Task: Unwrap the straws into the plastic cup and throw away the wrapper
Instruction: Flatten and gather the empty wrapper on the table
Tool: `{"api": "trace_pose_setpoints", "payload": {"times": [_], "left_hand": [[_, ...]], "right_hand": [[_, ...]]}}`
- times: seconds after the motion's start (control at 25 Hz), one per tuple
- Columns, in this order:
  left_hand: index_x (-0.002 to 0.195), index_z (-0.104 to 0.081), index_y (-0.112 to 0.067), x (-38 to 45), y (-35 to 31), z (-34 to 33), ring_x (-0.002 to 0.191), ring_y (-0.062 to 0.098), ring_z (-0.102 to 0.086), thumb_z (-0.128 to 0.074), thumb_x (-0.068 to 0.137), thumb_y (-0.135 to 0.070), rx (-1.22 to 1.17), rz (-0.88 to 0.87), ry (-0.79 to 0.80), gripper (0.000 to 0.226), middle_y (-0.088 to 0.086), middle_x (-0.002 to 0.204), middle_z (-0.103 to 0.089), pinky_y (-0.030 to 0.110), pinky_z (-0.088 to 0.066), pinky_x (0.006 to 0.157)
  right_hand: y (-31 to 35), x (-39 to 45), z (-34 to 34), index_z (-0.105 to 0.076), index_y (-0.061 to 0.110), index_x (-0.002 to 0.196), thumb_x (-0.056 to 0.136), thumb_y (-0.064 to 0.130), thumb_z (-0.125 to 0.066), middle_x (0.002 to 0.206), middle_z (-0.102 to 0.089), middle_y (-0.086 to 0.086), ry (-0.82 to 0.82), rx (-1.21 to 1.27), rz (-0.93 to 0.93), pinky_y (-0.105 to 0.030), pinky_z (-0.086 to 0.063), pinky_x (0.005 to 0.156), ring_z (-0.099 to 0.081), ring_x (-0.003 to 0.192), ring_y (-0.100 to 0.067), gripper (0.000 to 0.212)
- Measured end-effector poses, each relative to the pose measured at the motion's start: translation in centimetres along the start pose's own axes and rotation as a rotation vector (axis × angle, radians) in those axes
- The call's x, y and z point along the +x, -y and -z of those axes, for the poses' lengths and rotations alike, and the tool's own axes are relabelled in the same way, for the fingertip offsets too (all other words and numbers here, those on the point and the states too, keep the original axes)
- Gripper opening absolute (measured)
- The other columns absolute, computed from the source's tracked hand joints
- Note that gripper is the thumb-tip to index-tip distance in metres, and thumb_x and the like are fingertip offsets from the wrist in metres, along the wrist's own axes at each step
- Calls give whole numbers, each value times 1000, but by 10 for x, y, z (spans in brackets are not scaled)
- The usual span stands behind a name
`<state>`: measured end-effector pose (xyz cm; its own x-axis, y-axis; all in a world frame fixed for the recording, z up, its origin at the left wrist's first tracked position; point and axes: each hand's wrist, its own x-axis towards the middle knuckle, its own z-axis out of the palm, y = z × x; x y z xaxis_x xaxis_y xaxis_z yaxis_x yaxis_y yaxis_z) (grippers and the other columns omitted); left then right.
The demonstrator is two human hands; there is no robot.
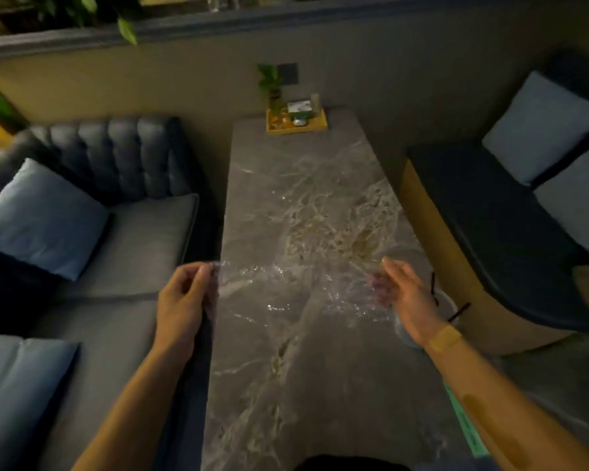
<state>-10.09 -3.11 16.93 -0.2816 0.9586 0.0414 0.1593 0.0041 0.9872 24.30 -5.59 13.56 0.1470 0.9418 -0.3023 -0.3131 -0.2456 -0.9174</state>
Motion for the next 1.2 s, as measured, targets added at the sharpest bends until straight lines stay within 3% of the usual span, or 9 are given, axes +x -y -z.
{"api": "trace_pose_setpoints", "payload": {"times": [0.08,0.2,0.36,0.52,0.72,0.84,1.04,1.2], "left_hand": [[93,-70,-20,-12,39,20,61,-2,-56,-59,95,-22,2,110,-83,11,-8,70,-68,8,-47,55],[92,-69,-21,-30,85,37,57,-5,-57,-57,96,-23,0,250,-144,12,-8,69,-64,9,-47,51],[93,-66,-16,-52,131,46,47,1,-54,-58,95,-23,-133,448,-100,11,-2,64,-62,17,-45,42],[93,-70,-11,-66,165,50,57,9,-58,-66,91,-22,-134,644,-5,13,1,69,-65,22,-50,50],[88,-70,-11,-60,189,45,66,16,-59,-66,91,-20,57,628,36,10,5,74,-66,25,-52,56],[81,-67,-12,-53,200,41,64,18,-57,-64,92,-19,243,548,100,13,7,69,-64,36,-51,61],[88,-67,-12,-43,213,37,75,18,-63,-62,93,-18,440,465,145,9,3,80,-68,27,-45,63],[87,-67,-15,-37,217,37,71,13,-61,-63,92,-18,496,444,148,7,2,79,-68,20,-42,58]], "right_hand": [[-19,2,-10,-53,23,117,71,38,-77,102,-65,-8,92,1,-140,-39,-52,72,-66,77,-23,55],[-49,-2,-22,-55,19,128,85,18,-68,95,-64,-1,158,-87,-296,-31,-50,63,-60,73,-17,45],[-92,-7,-35,-65,8,98,90,8,-60,67,-66,1,62,-84,-429,-21,-52,48,-62,52,-7,9],[-125,-12,-26,-64,11,81,89,9,-63,61,-69,-1,-69,-99,-464,-21,-52,43,-64,50,-9,8],[-157,-21,-12,-64,11,75,83,14,-71,63,-60,-7,-161,-232,-467,-17,-46,42,-55,47,-8,11],[-167,-22,-4,-64,14,75,81,20,-74,62,-64,-3,-216,-231,-516,-21,-48,47,-57,48,-8,13],[-175,-22,-2,-64,19,74,87,33,-67,64,-68,2,-191,-228,-627,-26,-46,55,-62,57,-12,19],[-179,-18,-4,-66,16,78,91,33,-61,73,-68,-3,-174,-357,-612,-28,-46,60,-61,68,-17,22]]}}
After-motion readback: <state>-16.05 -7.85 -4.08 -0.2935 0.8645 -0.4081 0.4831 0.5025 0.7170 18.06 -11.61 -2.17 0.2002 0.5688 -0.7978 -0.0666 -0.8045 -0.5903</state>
